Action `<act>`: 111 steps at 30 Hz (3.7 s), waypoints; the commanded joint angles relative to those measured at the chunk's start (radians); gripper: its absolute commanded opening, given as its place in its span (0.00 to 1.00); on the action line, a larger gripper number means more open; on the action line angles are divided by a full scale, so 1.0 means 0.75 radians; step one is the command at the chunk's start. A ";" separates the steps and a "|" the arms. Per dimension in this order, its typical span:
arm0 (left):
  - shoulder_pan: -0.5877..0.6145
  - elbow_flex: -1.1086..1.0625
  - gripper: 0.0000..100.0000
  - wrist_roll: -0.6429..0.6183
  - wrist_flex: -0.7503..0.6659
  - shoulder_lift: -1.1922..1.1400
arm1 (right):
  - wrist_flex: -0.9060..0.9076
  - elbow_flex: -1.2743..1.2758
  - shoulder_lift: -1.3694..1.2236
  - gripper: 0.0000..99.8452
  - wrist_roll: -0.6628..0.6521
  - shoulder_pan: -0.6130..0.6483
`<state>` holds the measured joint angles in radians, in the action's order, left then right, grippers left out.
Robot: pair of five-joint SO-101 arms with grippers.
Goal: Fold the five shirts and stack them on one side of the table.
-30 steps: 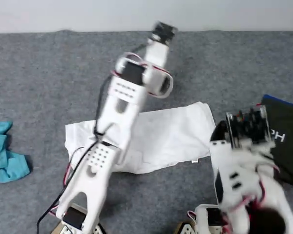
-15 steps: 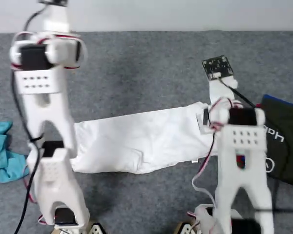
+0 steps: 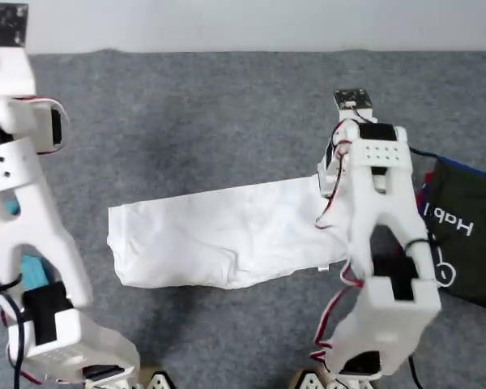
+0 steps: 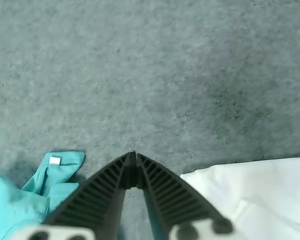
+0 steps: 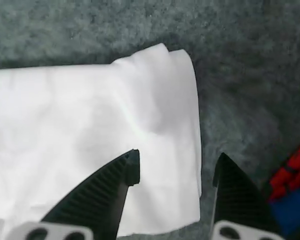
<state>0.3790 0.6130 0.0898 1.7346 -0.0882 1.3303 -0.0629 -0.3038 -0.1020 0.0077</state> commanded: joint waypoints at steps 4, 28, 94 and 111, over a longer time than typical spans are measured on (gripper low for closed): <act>0.018 -0.007 0.01 0.016 0.023 0.070 | 0.036 -0.192 -0.204 0.25 0.053 0.066; 0.018 -0.011 0.01 0.016 0.023 0.068 | 0.081 -0.297 -0.467 0.00 0.096 0.044; 0.589 -0.897 0.01 0.006 -0.100 1.356 | 0.324 -0.798 -0.130 0.01 -0.055 1.218; 0.587 -1.169 0.01 0.008 -0.110 1.673 | 0.105 -0.800 -0.343 0.01 -0.133 1.290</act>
<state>0.8178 -0.2417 0.0913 1.6809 1.1331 1.4239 -0.6045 -0.5708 -0.1834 0.9651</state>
